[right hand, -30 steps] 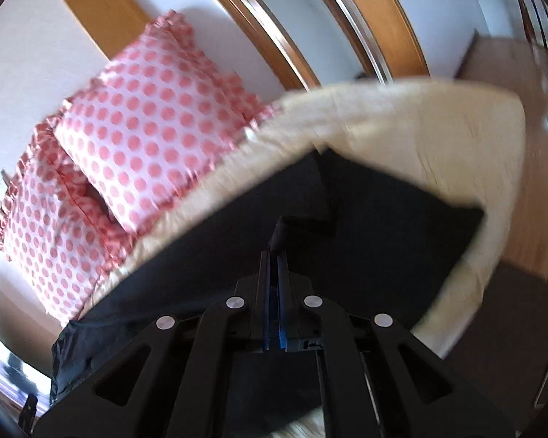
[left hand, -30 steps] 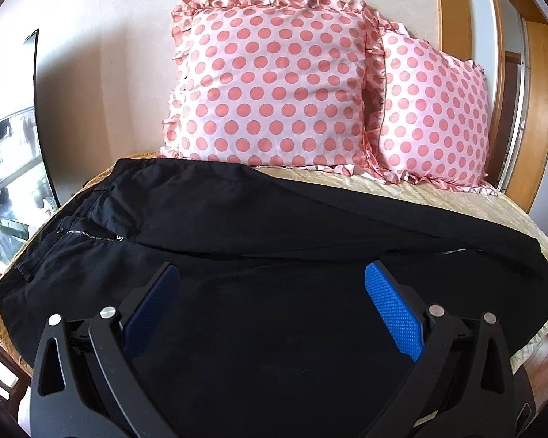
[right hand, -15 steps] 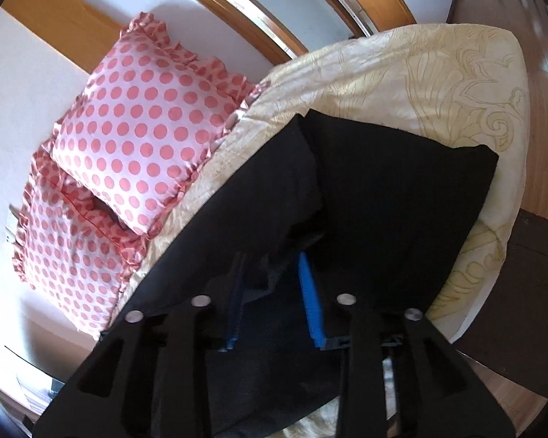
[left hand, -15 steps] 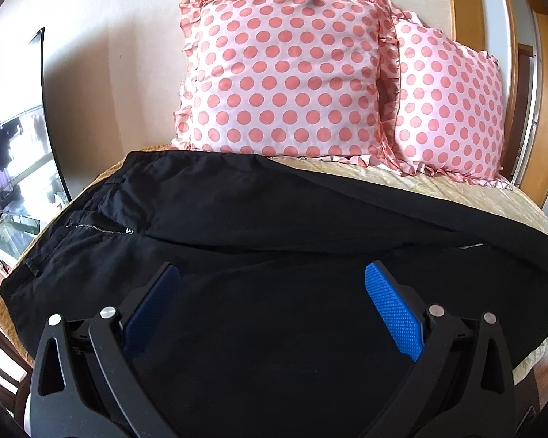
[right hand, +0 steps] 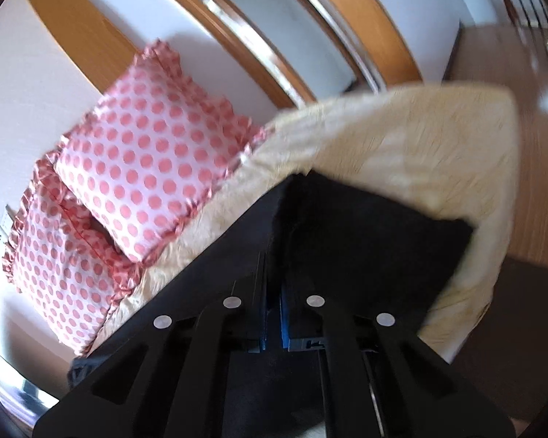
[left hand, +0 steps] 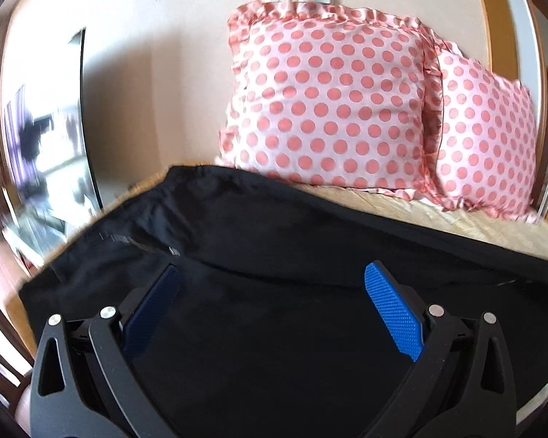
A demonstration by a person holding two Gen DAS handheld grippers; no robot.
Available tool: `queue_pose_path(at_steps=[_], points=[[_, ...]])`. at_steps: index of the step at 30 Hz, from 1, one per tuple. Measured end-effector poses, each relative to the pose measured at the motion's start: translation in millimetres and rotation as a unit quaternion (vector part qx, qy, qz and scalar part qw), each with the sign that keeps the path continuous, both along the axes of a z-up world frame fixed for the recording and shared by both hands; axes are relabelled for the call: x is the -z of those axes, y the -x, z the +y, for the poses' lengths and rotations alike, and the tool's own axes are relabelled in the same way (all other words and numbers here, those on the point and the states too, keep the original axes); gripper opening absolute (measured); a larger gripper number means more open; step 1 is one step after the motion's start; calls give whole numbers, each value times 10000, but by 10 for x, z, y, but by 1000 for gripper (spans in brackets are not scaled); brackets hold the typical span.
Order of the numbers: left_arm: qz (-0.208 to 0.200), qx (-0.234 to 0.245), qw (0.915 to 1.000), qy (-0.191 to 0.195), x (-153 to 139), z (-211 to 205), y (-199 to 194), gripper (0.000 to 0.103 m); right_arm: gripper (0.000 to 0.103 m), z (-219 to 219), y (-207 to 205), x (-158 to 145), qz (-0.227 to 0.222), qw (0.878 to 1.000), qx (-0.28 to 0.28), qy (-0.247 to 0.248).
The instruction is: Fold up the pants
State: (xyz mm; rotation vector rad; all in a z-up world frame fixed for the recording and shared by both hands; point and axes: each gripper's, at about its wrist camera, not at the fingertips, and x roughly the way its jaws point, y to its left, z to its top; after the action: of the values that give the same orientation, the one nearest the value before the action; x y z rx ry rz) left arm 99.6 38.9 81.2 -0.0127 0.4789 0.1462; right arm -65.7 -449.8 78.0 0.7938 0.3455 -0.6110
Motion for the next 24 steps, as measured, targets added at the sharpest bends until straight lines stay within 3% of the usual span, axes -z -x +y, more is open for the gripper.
queue_pose_path(at_steps=[5,9,11,14,18,23,24], points=[[320,93,9993,-185,-147,164,-334,101,5,-24,75,166,378,9991,92,-149],[590,399,9970,304,-279,426,-875,101,5,-49,57,282,428,9986,130,-286],[672,583,9934,723,-300,565,-1177,101,5,-29,33,271,496,9985,116,-177],[1035,422,9787,1721,-232,859,-1828,101,5,-25,11,269,560,9984,60,-79],[1586,-156,9574,2408,-15,1088,-2540,100,5,-20,1,261,596,9982,-9,-25],[2217,-542,9283,2935,294,1263,-3095,67,5,-14,-48,234,765,9970,-70,105],[2341,-643,9226,2998,355,1291,-3172,64,5,-17,-49,234,769,9970,-79,105]])
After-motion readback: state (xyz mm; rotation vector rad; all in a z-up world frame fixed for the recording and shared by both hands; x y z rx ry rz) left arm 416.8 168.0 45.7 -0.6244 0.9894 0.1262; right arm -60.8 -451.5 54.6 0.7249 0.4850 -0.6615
